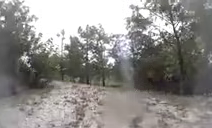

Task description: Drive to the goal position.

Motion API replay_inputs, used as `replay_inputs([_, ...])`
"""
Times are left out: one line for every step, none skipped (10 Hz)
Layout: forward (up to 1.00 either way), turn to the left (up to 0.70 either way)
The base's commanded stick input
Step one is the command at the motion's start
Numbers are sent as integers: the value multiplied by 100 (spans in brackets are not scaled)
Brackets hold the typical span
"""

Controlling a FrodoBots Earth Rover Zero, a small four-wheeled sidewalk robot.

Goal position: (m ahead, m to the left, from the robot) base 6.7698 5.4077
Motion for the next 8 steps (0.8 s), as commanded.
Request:
replay_inputs([60,0])
replay_inputs([60,0])
replay_inputs([60,0])
replay_inputs([60,0])
replay_inputs([60,0])
replay_inputs([60,0])
replay_inputs([60,0])
replay_inputs([60,9])
